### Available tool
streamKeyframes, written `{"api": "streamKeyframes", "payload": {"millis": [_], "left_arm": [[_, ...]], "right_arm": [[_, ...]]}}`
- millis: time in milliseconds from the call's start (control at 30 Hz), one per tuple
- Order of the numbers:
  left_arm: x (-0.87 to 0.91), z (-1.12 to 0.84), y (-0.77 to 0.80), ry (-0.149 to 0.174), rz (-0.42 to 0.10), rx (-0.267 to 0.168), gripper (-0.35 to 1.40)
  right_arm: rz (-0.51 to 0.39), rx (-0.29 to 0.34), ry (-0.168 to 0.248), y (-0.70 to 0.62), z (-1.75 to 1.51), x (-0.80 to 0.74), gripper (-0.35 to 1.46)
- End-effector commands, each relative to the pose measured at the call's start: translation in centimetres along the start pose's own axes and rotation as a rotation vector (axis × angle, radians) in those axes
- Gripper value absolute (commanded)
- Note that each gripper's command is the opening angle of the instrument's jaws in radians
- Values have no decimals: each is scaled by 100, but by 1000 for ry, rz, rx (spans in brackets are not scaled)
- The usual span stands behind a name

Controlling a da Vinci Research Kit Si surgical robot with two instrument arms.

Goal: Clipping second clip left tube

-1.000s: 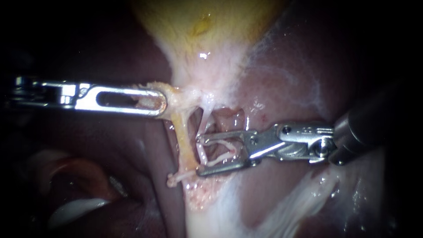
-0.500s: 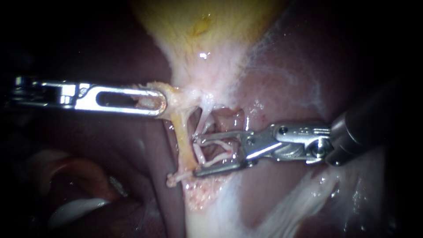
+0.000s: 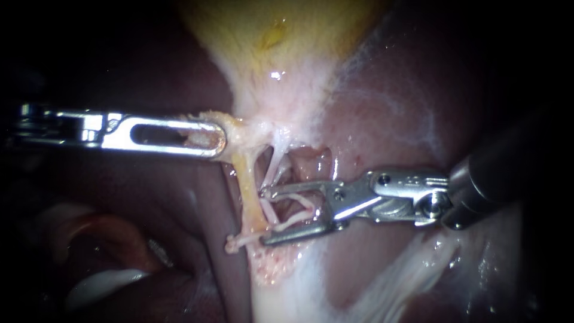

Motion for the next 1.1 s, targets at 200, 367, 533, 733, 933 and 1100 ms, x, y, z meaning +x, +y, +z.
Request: {"api": "streamKeyframes", "payload": {"millis": [200, 367, 533, 733, 933, 1100], "left_arm": [[0, 0, 0, 0, 0, 0, -35], [0, 0, 0, 0, 0, 0, -35], [0, 0, 0, 0, 0, 0, -35], [0, 0, 0, 0, 0, 0, -35], [0, 0, 0, 0, 0, 0, -35], [0, -1, 0, 0, 0, 0, -35]], "right_arm": [[3, 8, 13, -3, -14, 6, 43], [4, 11, 17, -5, -15, 9, 43], [4, 13, 20, -7, -17, 11, 44], [7, 18, 21, -9, -26, 14, 43], [6, 22, 21, -9, -36, 10, 43], [7, 19, 22, -8, -43, 11, 43]]}}
